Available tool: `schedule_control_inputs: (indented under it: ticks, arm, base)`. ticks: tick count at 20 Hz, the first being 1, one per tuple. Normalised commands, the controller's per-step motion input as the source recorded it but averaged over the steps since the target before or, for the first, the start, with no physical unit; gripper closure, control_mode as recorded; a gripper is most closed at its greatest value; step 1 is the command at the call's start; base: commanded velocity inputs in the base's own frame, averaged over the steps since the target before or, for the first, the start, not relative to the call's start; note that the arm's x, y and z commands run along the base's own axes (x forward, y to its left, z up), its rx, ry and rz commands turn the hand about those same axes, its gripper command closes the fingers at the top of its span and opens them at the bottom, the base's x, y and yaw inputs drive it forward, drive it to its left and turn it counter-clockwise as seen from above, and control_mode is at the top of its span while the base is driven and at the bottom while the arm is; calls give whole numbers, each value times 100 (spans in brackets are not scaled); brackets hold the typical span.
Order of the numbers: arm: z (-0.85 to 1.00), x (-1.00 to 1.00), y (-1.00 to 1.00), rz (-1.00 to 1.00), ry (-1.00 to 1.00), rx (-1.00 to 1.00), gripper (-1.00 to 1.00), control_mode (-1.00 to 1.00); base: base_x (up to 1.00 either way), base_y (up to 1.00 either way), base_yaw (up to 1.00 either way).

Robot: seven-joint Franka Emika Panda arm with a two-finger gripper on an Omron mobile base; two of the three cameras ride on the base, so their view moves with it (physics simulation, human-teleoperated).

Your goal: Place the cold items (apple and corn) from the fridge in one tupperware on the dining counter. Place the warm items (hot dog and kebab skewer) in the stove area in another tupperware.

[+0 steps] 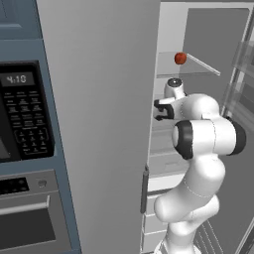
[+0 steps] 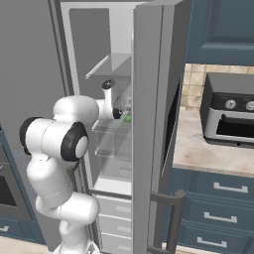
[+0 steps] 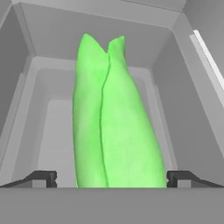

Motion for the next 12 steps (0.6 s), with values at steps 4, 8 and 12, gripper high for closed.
schedule_control_inputs:
  ticks: [4,8,12]
  arm:
    - [-8,21,0,0,0,0,-100,-100]
    - [-25,17,0,0,0,-1,100,-100]
    - [-31,-2,0,0,5,-5,100,-100]
  base:
    - [0,0,0]
    - [0,0,0]
    - [0,0,0]
